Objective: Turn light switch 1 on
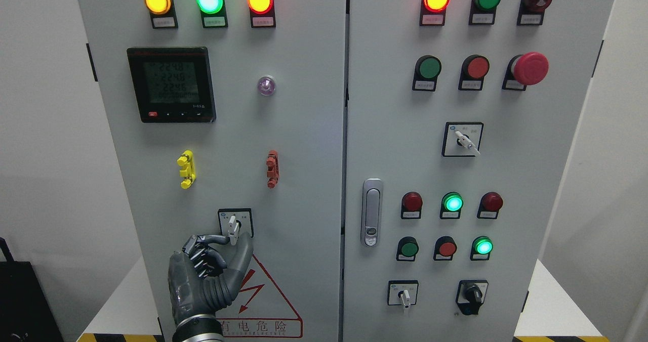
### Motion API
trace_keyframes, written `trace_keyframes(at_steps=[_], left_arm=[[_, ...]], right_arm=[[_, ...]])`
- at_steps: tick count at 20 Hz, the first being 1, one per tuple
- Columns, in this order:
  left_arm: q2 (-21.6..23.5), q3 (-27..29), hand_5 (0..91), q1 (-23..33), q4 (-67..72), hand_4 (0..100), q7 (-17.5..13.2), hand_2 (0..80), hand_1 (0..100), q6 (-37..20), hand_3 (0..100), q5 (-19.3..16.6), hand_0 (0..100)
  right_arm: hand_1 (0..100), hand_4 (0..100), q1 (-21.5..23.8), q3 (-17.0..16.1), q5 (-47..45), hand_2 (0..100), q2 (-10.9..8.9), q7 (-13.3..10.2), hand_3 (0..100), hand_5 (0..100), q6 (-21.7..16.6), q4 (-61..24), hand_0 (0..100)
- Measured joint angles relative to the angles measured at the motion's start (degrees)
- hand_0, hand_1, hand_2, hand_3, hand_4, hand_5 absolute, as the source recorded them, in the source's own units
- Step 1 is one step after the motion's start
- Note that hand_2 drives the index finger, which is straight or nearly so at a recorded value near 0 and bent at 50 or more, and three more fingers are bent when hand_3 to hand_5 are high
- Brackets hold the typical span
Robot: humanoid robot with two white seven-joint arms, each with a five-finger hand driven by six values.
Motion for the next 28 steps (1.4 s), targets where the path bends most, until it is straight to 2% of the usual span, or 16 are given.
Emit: trace_keyframes(at_steps=[28], left_arm=[[-0.2, 0.1, 82.7, -1.7, 0.2, 94, -0.4, 58.6, 67, 2.5, 96, 1.4, 12]], right_arm=[[0, 0, 0.0, 0.0, 0.0, 0, 0.0, 0.0, 0, 0, 0.0, 0.0, 0]])
